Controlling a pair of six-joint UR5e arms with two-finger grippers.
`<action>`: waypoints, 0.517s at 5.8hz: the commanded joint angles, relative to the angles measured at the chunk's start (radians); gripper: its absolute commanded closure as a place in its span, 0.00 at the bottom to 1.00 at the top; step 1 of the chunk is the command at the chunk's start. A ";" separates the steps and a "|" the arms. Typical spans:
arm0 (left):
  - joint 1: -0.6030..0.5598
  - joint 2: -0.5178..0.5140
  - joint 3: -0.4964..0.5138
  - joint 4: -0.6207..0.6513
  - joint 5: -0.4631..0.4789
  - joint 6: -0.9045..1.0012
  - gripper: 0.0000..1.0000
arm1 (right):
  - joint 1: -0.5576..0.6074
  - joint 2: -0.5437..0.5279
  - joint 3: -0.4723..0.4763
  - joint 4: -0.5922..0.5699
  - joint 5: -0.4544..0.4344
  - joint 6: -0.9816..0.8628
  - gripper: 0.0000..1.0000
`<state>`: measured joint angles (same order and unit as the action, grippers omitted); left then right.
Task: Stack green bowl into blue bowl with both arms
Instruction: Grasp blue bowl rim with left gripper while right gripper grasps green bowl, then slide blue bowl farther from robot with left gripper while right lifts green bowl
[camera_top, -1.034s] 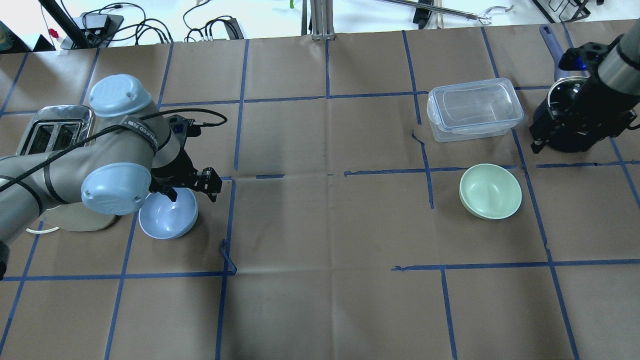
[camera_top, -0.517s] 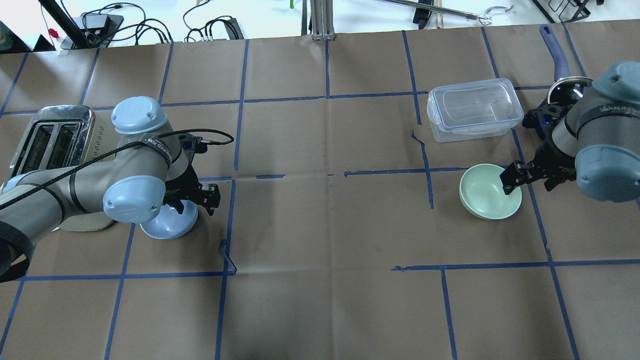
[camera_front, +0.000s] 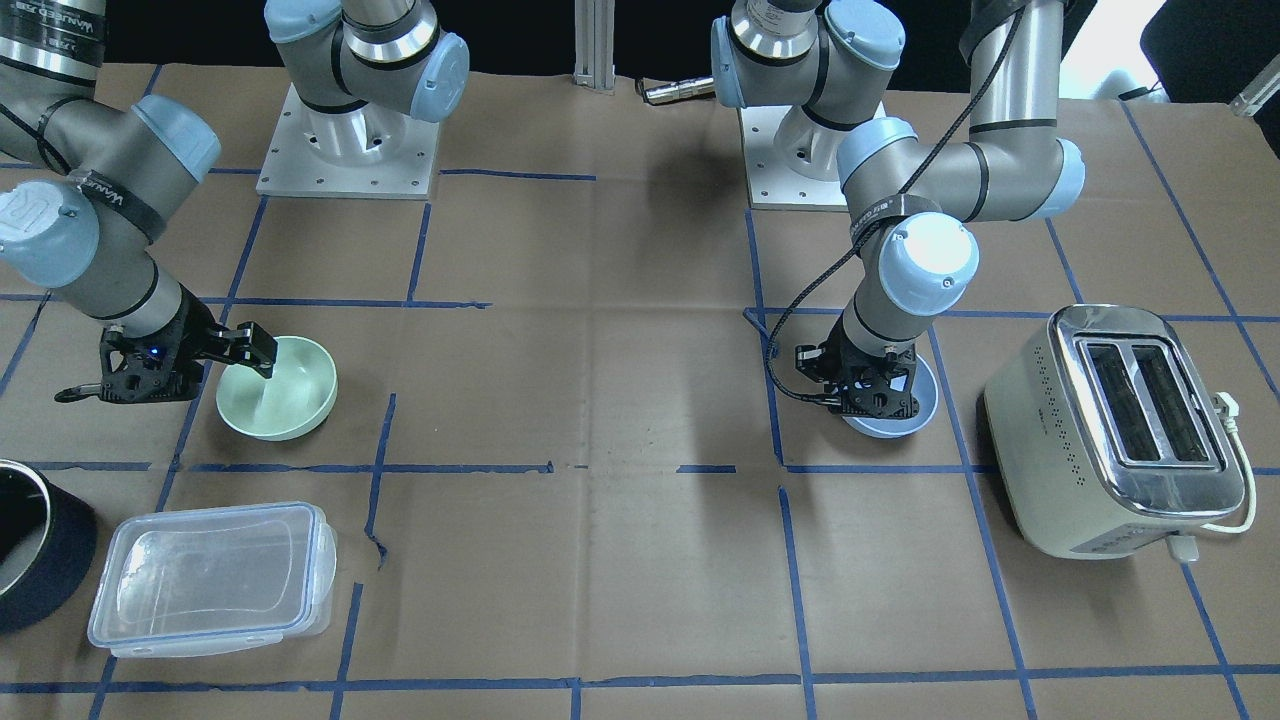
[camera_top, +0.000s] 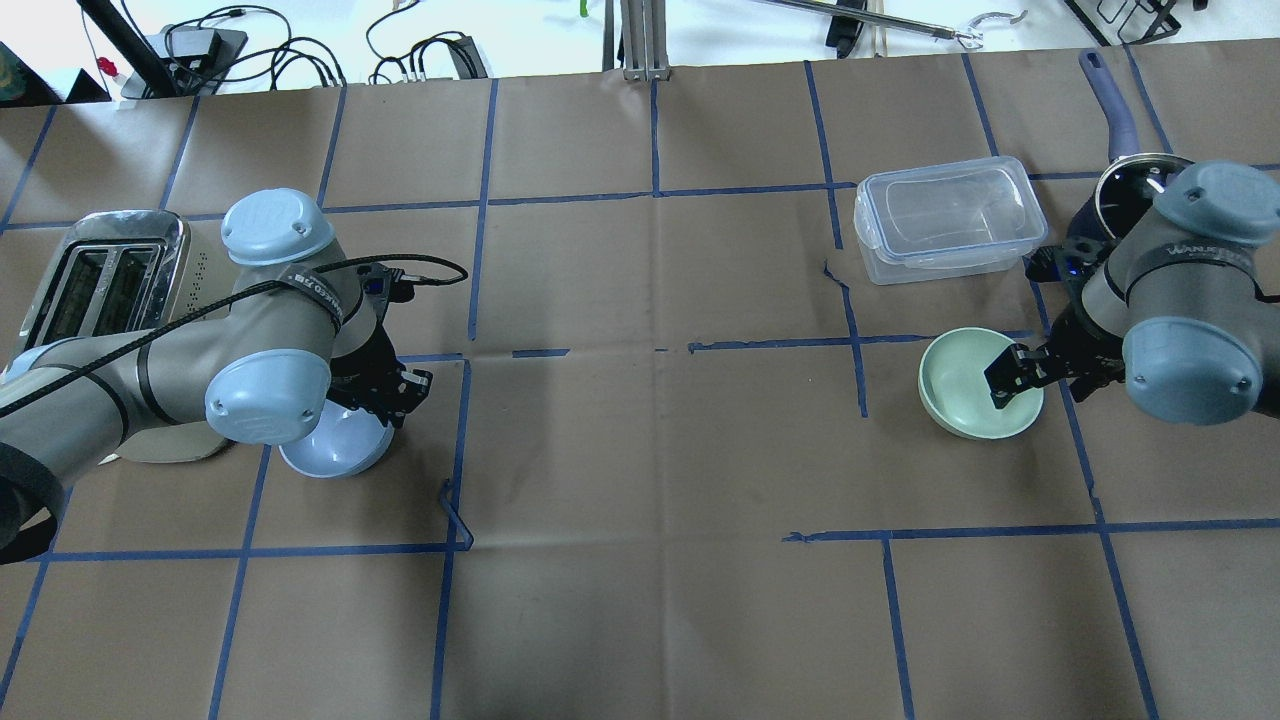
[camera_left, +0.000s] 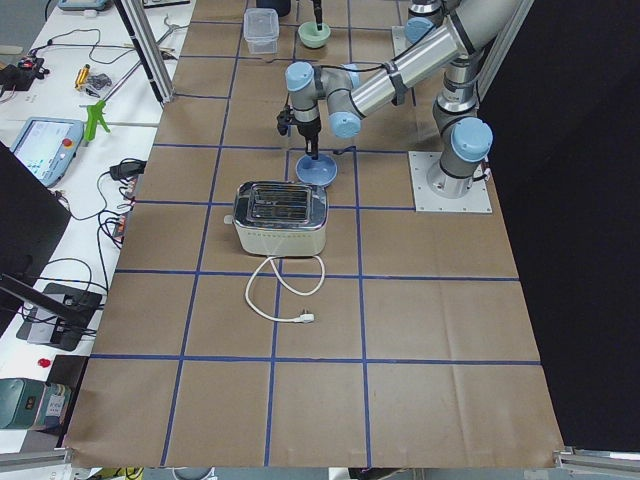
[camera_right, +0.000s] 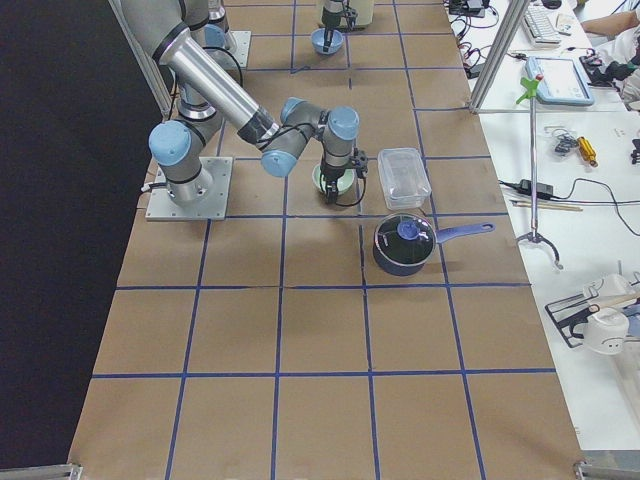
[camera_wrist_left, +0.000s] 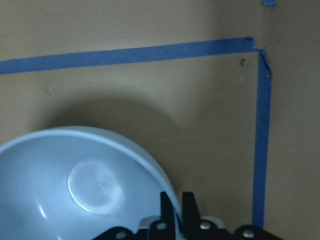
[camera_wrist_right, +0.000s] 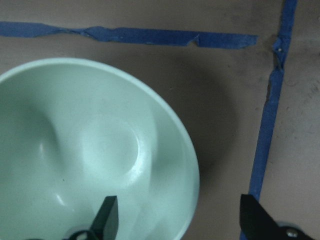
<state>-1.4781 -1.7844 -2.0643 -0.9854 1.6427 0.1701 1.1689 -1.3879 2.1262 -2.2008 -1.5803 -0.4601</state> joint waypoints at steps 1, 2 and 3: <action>-0.125 -0.010 0.120 -0.018 -0.012 -0.100 0.99 | 0.000 0.001 -0.006 0.000 -0.001 0.005 0.88; -0.280 -0.056 0.213 -0.004 -0.009 -0.220 0.98 | 0.000 -0.005 -0.006 0.000 0.000 0.008 0.93; -0.391 -0.143 0.339 -0.006 -0.006 -0.318 0.98 | 0.000 -0.010 -0.008 0.001 0.005 0.011 0.94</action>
<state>-1.7546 -1.8595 -1.8350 -0.9921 1.6348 -0.0510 1.1689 -1.3929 2.1199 -2.2009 -1.5789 -0.4523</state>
